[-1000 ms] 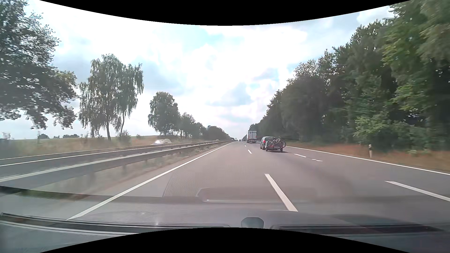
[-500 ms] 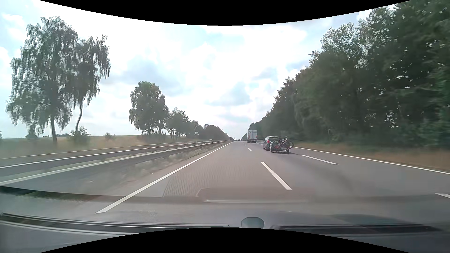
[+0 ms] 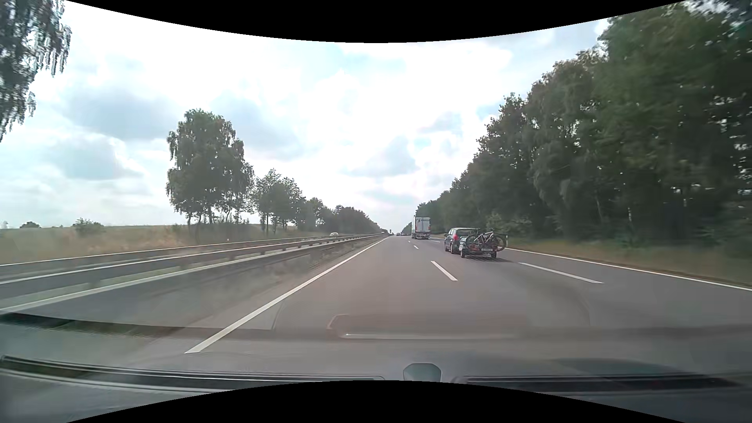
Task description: Follow the waypoints while adhering to traffic rules and regulations
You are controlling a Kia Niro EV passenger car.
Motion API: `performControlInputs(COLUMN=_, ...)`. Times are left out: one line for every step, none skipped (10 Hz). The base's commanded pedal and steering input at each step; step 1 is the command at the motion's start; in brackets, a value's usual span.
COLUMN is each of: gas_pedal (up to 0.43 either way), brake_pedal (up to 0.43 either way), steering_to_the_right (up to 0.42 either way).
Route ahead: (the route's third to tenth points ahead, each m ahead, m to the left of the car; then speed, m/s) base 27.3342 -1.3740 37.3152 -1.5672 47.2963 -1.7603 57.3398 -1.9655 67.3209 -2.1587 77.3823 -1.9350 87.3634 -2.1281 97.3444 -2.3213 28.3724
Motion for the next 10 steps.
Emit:
performControlInputs(gas_pedal=0.449, brake_pedal=0.000, steering_to_the_right=0.000)
performControlInputs(gas_pedal=0.449, brake_pedal=0.000, steering_to_the_right=0.000)
performControlInputs(gas_pedal=0.449, brake_pedal=0.000, steering_to_the_right=0.001)
performControlInputs(gas_pedal=0.449, brake_pedal=0.000, steering_to_the_right=0.001)
performControlInputs(gas_pedal=0.449, brake_pedal=0.000, steering_to_the_right=0.000)
performControlInputs(gas_pedal=0.449, brake_pedal=0.000, steering_to_the_right=0.000)
performControlInputs(gas_pedal=0.449, brake_pedal=0.000, steering_to_the_right=0.000)
performControlInputs(gas_pedal=0.449, brake_pedal=0.000, steering_to_the_right=0.000)
performControlInputs(gas_pedal=0.449, brake_pedal=0.000, steering_to_the_right=-0.001)
performControlInputs(gas_pedal=0.449, brake_pedal=0.000, steering_to_the_right=-0.001)
